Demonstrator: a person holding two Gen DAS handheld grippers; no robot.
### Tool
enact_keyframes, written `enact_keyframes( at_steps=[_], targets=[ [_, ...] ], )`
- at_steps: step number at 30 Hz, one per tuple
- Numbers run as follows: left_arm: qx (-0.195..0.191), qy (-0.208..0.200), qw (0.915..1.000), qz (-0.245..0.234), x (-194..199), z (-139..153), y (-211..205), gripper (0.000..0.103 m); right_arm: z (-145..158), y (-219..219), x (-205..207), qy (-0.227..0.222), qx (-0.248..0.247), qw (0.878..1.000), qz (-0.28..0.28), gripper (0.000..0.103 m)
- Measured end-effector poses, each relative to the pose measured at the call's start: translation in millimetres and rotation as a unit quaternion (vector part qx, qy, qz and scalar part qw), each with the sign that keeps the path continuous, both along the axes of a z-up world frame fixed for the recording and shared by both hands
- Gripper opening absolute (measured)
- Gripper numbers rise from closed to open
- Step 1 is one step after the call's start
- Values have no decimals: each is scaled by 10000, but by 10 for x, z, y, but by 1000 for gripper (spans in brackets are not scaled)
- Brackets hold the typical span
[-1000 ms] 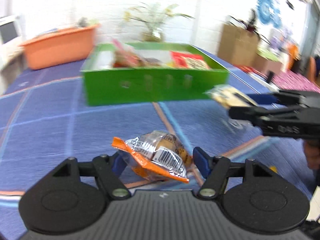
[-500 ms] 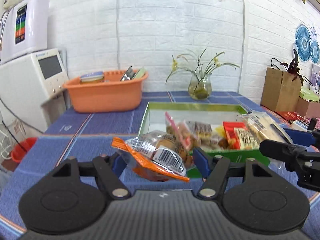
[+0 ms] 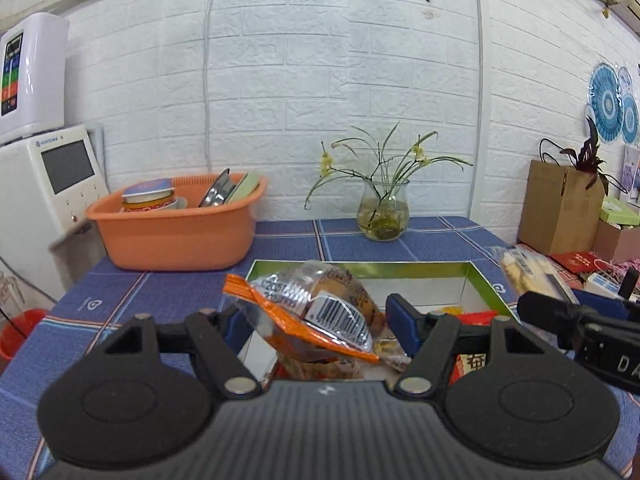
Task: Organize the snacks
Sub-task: 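Carry both snacks over the green box and lower them inside, then open both tools to release the pastry bag and sandwich into the box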
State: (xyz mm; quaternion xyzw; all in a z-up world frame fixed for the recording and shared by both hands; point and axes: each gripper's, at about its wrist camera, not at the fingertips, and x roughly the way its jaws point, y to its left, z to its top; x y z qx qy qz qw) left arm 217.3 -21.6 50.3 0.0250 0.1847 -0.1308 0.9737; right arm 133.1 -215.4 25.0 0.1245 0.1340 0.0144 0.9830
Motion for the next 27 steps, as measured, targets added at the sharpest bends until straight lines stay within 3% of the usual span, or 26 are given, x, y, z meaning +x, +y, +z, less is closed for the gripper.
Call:
enact_keyframes(
  at_steps=[8, 12, 16, 18, 27],
  targets=[
    [-253, 179, 9994, 142, 242, -169, -72, 68, -22, 20, 162, -62, -197, 9996, -202, 95],
    [-167, 142, 9997, 91, 260, -232, -98, 68, -64, 75, 247, -141, -217, 9990, -356, 95],
    [-74, 35, 9999, 111, 277, -294, -126, 69, -191, 25, 304, 124, -69, 9997, -175, 95],
    [-216, 117, 9997, -27, 302, -321, -124, 69, -225, -21, 327, 239, 0, 9995, -219, 96],
    [48, 40, 10000, -30, 271, -369, -201, 70, -290, -52, 375, 375, -61, 9989, -268, 96]
  ],
)
